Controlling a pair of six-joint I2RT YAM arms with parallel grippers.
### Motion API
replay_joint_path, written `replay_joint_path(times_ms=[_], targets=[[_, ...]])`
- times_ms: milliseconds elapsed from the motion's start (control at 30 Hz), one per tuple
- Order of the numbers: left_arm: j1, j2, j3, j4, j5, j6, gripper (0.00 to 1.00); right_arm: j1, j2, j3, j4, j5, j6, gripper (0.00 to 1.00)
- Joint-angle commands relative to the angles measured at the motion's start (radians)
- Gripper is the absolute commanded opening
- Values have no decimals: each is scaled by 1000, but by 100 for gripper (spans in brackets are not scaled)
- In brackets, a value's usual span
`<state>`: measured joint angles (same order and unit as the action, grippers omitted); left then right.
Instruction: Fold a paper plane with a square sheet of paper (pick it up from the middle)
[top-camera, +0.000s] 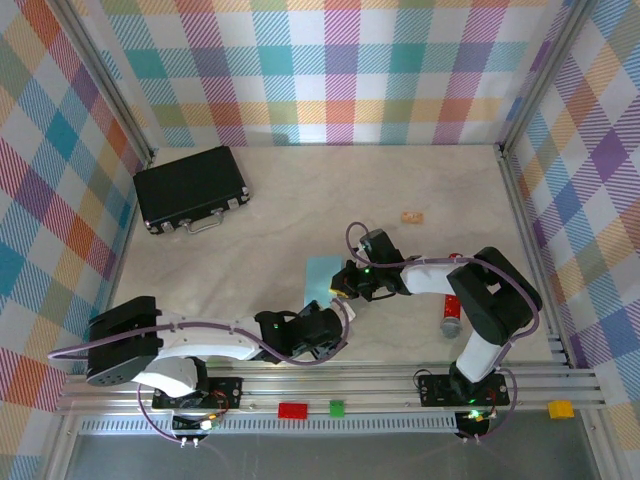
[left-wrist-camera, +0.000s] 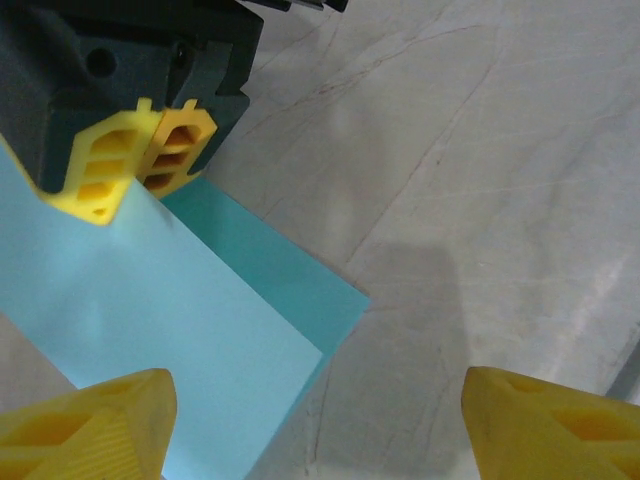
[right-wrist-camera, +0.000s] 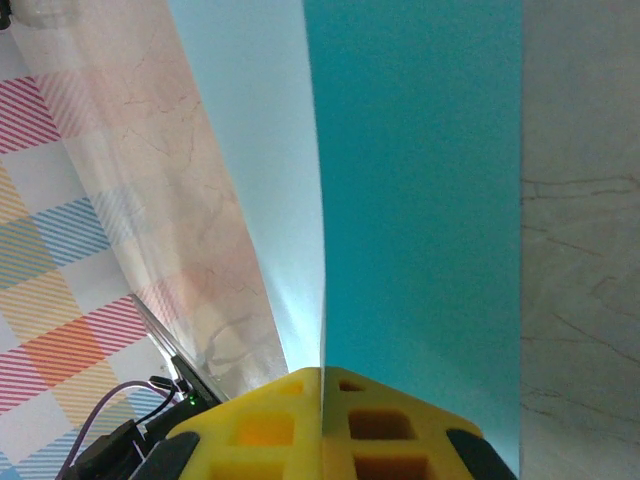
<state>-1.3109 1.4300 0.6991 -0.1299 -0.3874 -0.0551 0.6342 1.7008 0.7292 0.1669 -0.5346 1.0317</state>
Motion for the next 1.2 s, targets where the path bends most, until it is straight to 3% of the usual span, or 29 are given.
replay_joint_path(times_ms=[0, 167, 333, 467, 767, 1167], targets=[[-28, 66, 50, -26, -116, 54, 77, -5, -27, 4, -26, 2, -2, 7], [-52, 159, 101, -35, -239, 50, 78, -5, -23, 3, -20, 0, 7, 8], [-59, 198, 129, -52, -311, 50, 71, -5, -25, 4, -30, -1, 2, 9], [-58, 199, 125, -60, -316, 52, 63, -4, -24, 2, -29, 4, 4, 9], [-59, 185, 92, -65, -295, 76, 60, -5, -35, 1, -29, 8, 13, 10], [-59, 173, 85, -47, -321, 77, 29, -5, -34, 2, -27, 4, 14, 11]])
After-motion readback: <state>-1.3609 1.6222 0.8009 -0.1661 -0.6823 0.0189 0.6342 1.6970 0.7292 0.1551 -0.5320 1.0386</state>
